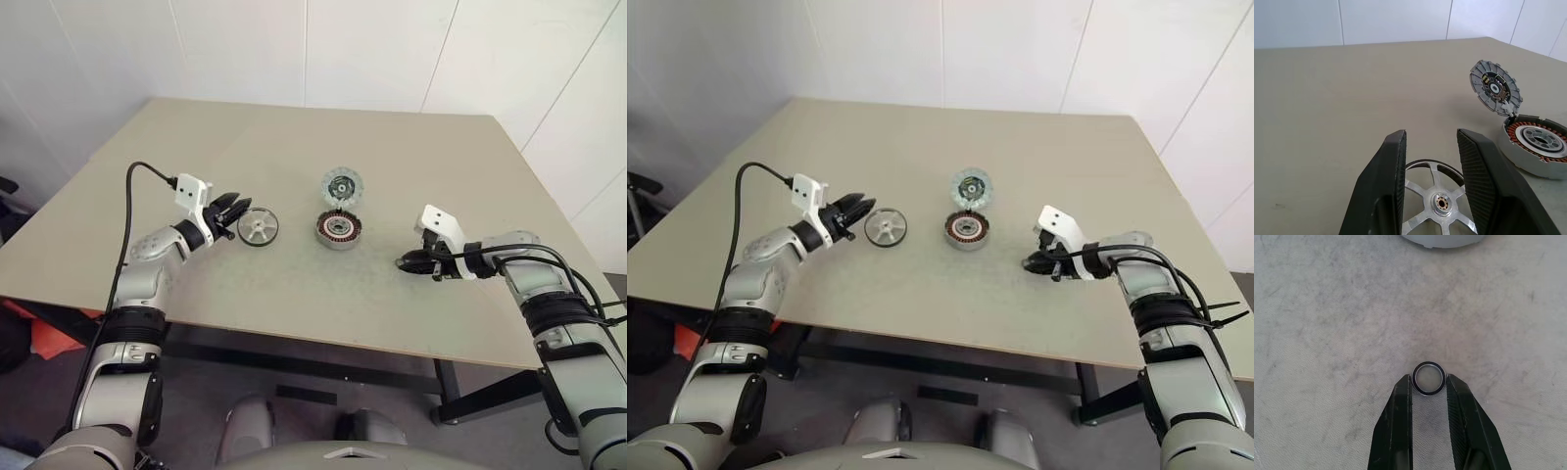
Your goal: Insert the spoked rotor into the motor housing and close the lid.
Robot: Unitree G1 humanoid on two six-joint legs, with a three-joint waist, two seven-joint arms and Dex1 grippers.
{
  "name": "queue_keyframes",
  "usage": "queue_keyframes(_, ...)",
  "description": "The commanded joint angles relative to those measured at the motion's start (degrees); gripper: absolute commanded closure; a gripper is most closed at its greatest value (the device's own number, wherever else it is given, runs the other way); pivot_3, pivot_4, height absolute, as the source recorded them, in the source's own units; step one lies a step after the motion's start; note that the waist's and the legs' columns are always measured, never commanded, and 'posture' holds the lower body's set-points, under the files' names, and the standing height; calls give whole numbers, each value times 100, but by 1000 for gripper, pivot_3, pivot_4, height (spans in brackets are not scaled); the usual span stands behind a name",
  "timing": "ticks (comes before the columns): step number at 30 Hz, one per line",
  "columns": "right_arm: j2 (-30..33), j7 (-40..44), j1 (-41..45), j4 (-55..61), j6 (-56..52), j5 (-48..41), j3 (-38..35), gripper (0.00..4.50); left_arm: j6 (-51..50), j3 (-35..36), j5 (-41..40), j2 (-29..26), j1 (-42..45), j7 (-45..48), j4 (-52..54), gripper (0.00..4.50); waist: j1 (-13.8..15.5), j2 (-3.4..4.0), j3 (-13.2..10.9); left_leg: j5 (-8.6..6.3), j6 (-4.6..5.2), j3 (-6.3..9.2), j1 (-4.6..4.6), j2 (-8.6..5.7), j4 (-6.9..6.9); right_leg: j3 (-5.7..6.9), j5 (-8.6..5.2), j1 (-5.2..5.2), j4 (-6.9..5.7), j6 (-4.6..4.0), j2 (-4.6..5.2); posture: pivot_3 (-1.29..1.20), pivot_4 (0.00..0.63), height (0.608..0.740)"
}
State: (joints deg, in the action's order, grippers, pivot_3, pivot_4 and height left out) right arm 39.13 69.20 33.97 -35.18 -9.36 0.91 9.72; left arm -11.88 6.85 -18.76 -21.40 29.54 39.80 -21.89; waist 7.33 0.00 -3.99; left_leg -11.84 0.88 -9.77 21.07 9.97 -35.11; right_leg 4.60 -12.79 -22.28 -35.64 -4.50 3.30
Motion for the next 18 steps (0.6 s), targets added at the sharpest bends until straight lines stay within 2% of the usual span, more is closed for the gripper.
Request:
queue_keyframes(1,-78,-80,237,339,-61,-95,-80,3838,99,51,26,-82,174,29,55,2806,-15,0,0,0,0,0,0,0,0,0,0,0,0,0,0,0,0,740)
queue_keyframes(12,-734,-179,1064,720,-6,-276,-30,3838,106,30,31,-42,156,20,58,2806,-2,1,0,1,-2,0,12,1,4,0,1,-13,-2,-2,0,0,0,740)
queue_keyframes(18,-1205,-327,1522,-196,541,-8,152,3838,99,31,31,-39,138,7,97,2806,-20,1,0,0,-3,-1,11,2,4,0,1,-13,-3,-2,0,0,0,740)
